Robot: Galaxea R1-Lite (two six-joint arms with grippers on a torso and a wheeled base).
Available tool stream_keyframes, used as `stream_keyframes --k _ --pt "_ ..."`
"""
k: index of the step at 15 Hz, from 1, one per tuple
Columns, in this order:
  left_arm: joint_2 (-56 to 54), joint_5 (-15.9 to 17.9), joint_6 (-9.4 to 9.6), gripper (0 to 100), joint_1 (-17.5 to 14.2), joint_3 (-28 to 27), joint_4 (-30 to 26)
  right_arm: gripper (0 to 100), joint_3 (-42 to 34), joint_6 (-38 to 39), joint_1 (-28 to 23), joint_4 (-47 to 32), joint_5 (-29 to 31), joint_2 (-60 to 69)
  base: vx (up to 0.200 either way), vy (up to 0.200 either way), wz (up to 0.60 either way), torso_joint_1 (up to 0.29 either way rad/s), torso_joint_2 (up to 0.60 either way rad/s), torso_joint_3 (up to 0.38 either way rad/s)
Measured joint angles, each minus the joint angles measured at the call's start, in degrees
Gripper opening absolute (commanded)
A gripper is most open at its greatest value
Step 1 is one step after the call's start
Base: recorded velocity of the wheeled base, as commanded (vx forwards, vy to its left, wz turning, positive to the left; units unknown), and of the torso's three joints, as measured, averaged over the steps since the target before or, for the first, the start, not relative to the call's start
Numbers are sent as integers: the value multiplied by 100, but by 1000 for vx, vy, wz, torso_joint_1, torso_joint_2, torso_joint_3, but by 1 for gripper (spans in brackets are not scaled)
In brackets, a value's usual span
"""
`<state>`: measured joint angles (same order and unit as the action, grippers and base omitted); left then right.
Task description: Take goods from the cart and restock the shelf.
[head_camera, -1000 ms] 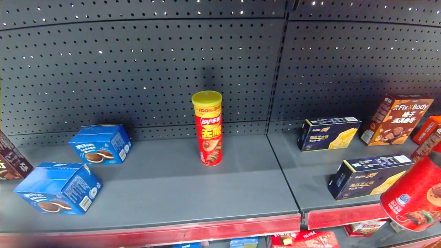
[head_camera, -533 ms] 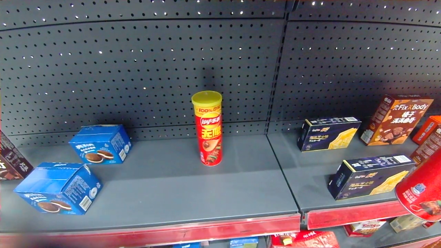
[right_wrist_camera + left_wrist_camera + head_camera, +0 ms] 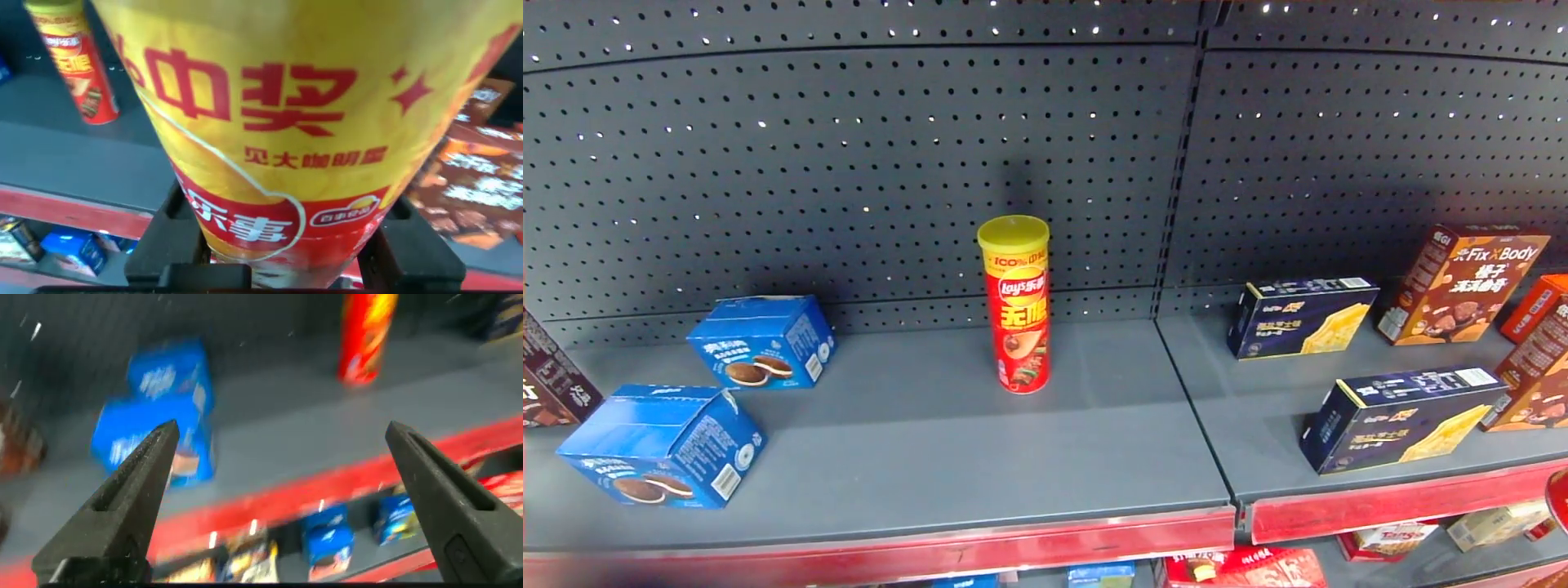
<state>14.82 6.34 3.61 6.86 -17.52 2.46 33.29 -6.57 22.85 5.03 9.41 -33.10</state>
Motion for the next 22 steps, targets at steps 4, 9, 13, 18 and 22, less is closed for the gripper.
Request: stream_keyframes --k 4,9,13,18,22 --pt "1364 -5 -83 100 1130 -937 71 0 -100 -5 -405 -367 -6 422 0 0 0 0 0 0" --pt "3222 -372 -629 100 2025 -1591 552 0 -107 -7 -789 -468 -6 661 0 0 0 0 0 0" --pt "4642 236 -1129 100 2047 -1571 2345 0 -122 -7 -940 -605 5 700 0 0 0 0 0 0" --pt "6395 1257 -872 100 1003 -2111 3355 0 -133 -10 -1189 -605 5 755 0 0 0 0 0 0" --pt "7169 1285 -321 100 460 -2258 3640 0 -171 -43 -1207 -610 6 789 0 0 0 0 0 0"
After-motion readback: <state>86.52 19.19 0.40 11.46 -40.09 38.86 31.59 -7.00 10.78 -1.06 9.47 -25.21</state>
